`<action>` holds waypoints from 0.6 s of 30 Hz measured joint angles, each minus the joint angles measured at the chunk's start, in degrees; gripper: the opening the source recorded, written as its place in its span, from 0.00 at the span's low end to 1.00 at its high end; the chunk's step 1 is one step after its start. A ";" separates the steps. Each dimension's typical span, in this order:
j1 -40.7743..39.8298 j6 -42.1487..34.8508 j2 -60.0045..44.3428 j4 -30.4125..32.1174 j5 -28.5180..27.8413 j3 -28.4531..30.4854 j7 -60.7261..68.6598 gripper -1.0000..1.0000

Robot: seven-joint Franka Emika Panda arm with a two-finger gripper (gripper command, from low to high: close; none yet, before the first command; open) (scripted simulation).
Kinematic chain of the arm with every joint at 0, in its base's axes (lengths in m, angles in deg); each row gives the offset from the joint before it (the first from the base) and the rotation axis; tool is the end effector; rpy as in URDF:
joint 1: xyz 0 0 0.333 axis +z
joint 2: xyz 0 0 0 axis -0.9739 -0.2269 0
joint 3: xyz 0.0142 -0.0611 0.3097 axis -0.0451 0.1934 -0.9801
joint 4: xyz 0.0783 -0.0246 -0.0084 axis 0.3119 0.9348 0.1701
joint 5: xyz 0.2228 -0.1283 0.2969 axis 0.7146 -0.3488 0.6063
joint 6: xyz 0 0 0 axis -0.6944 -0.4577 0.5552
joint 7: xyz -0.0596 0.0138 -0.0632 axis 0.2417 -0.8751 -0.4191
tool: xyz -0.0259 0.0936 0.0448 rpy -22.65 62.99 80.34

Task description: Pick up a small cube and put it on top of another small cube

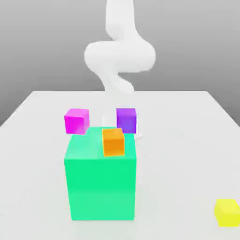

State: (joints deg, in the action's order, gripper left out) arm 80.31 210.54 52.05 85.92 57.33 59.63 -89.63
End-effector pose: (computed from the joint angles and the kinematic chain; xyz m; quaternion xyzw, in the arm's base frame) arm 0.3794 0.0167 0.6794 -0.8814 0.3067 -0.3299 0.1423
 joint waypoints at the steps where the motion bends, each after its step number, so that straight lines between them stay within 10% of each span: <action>1: 1.42 0.73 -2.26 0.08 0.35 0.25 2.20 0.50; 18: 18.39 12.17 -37.76 1.40 4.53 -2.24 35.79 0.50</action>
State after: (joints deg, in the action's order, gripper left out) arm 98.69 222.71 14.29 87.31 61.86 57.39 -53.84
